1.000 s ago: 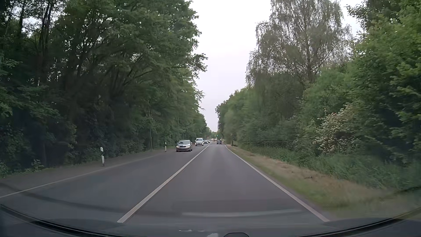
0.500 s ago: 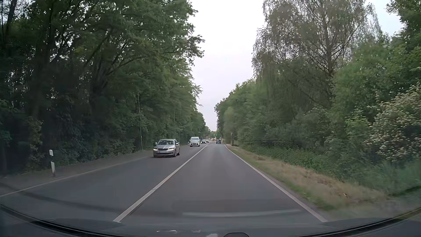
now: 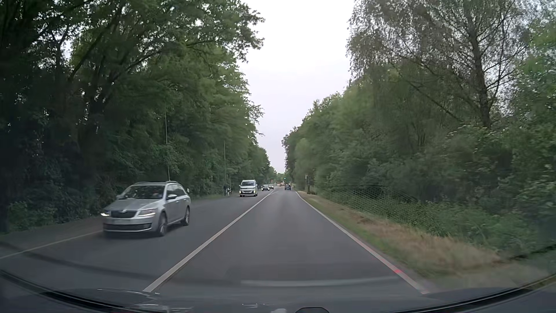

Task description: Follow the waypoints while adhering to traffic rules and regulations

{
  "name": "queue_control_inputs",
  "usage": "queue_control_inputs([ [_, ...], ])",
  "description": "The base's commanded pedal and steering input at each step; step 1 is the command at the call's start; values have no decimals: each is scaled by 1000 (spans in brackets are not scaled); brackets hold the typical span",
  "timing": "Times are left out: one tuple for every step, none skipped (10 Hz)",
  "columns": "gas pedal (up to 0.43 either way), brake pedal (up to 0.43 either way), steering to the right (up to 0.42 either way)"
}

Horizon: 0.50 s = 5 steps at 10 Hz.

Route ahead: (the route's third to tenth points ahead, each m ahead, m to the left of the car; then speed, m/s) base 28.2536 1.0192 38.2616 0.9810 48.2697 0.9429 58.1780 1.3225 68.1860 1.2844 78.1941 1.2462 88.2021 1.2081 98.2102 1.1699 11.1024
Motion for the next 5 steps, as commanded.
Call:
queue_control_inputs([
  [268, 0, 3],
  [268, 0, 2],
  [268, 0, 2],
  [268, 0, 2],
  [268, 0, 2],
])
